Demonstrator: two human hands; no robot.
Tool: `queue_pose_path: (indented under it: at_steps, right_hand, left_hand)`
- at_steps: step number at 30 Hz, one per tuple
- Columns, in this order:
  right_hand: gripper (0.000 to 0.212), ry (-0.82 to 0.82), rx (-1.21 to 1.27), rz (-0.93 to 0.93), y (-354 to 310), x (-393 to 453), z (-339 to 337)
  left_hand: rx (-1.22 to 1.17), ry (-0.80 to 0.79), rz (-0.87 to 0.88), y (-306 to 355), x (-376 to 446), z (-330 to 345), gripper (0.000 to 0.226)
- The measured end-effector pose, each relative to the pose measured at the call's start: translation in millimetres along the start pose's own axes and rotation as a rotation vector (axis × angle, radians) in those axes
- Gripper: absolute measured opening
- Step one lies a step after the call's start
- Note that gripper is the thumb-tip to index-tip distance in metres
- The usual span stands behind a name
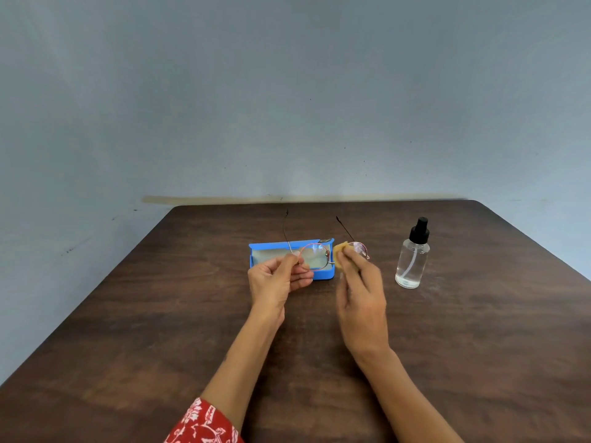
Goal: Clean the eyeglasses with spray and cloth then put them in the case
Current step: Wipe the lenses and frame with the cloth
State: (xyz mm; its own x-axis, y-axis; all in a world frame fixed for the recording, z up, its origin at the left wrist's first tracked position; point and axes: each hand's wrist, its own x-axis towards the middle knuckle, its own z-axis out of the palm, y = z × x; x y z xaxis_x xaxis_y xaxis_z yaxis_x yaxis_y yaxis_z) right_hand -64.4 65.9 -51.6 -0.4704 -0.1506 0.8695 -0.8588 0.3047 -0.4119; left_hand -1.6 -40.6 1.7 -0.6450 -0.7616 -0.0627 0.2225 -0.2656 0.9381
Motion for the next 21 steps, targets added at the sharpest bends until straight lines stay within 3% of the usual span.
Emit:
queue_pose_path:
  at_steps: [4,9,15,21]
  right_hand:
    - [0.040,-0.042,0.029,-0.005,-0.8,-1.4,1.4]
    - [0.040,0.064,0.027,0.180,10.4,4.2,-4.5]
    - [0.041,-0.040,0.022,-0.018,0.4,-0.5,1.6]
    - [0.040,0.068,0.013,0.169,11.7,5.4,-4.2]
  left_hand:
    - [-0.012,0.026,0.000,2.1,1.5,-1.9,0.017]
    - [-0.012,0.028,-0.004,2.6,2.8,-2.0,0.017]
    - [0.011,0.016,0.005,-0.7,1.0,0.4,0.016]
    - [0.010,0.011,0.003,0.8,1.8,-0.9,0.016]
